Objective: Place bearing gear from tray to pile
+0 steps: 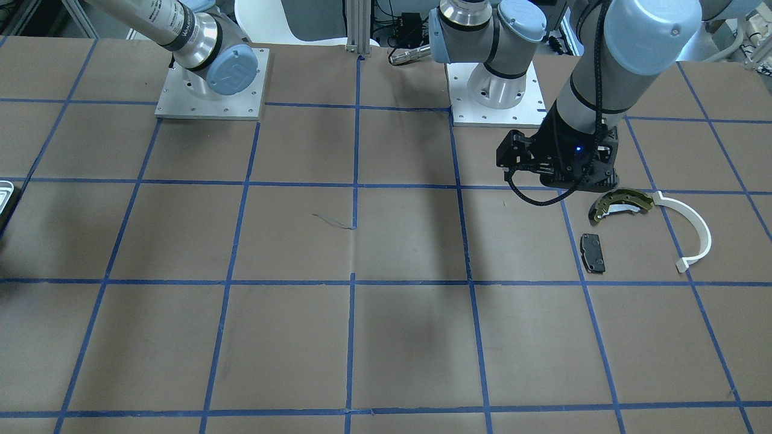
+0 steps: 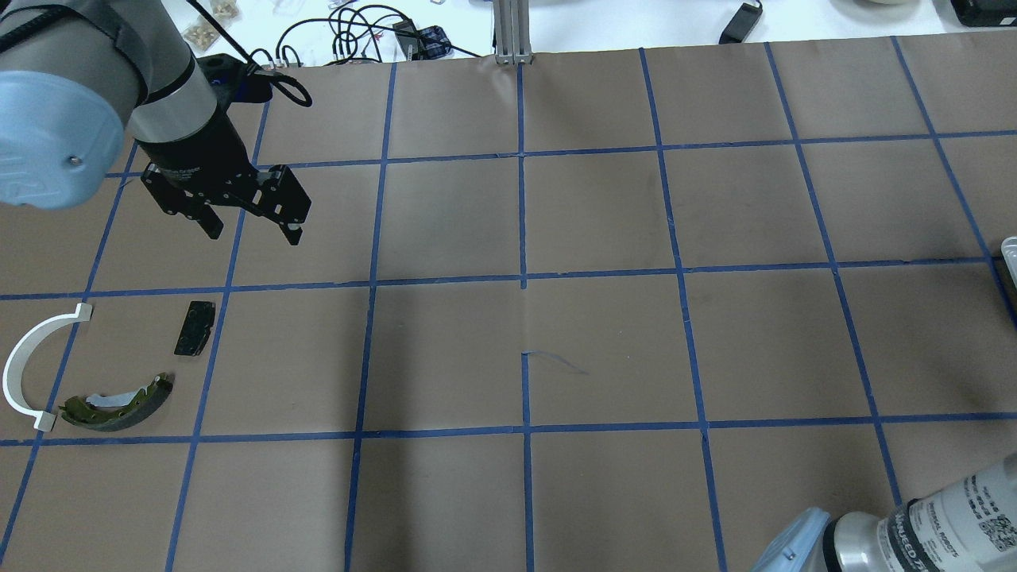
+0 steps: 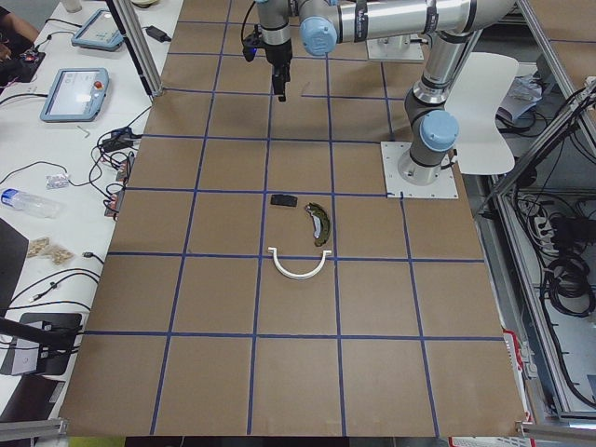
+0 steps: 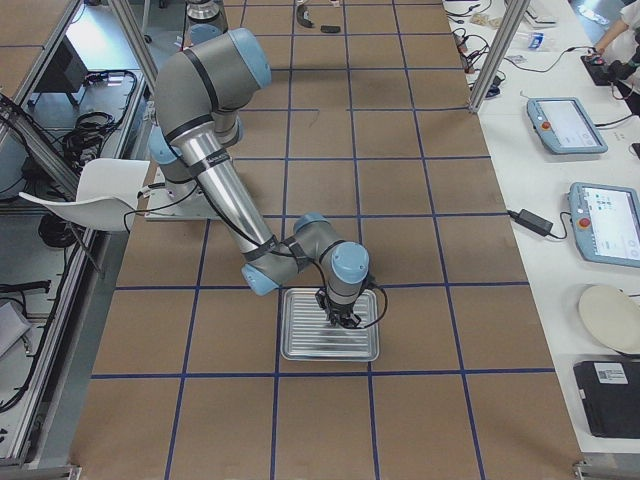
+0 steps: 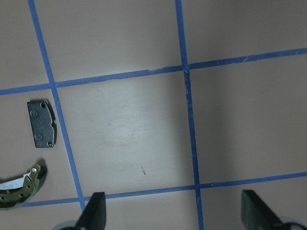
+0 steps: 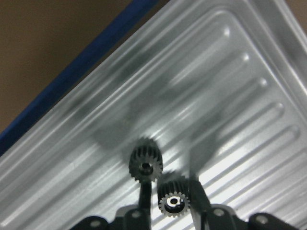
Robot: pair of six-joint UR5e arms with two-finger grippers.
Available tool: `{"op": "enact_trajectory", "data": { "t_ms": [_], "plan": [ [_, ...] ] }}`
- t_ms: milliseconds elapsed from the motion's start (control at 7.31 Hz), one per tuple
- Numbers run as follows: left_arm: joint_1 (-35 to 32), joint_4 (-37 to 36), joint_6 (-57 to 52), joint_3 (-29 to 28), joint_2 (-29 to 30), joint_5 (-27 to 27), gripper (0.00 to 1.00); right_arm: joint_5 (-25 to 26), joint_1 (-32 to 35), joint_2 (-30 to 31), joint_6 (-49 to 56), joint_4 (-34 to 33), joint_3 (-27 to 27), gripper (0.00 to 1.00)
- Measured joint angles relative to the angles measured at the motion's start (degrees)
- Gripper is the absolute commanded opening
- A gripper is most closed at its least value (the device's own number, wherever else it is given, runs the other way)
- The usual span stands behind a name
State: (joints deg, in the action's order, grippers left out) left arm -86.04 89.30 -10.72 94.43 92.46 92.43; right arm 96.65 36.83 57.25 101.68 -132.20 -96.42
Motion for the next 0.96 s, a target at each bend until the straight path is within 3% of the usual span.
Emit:
{"op": "enact_trajectory", "data": {
  "t_ms": [137,547,684,958],
  "plan": [
    [0.0,-0.01,0.0,0.03,-0.05,0.02,1.0,0.21,0.0,0.26,-0.14,0.09,-0.01,0.03],
    [0.0,-0.07,-0.04,0.03,0.04,0.05,1.0,0.8,0.79,5.01,-4.35,3.89,-0.88,0.02],
    [0.0,-0.04,-0.07,0.04,-0.01,0.54,1.0,0.49,2.88,8.52,-9.97,8.68,-1.36,0.02],
    [0.0,-0.17,-0.05,0.04,-0.02,2.16,1.0,0.4,14.04,16.9,-28.45,17.76,-2.89,0.03]
  ]
}}
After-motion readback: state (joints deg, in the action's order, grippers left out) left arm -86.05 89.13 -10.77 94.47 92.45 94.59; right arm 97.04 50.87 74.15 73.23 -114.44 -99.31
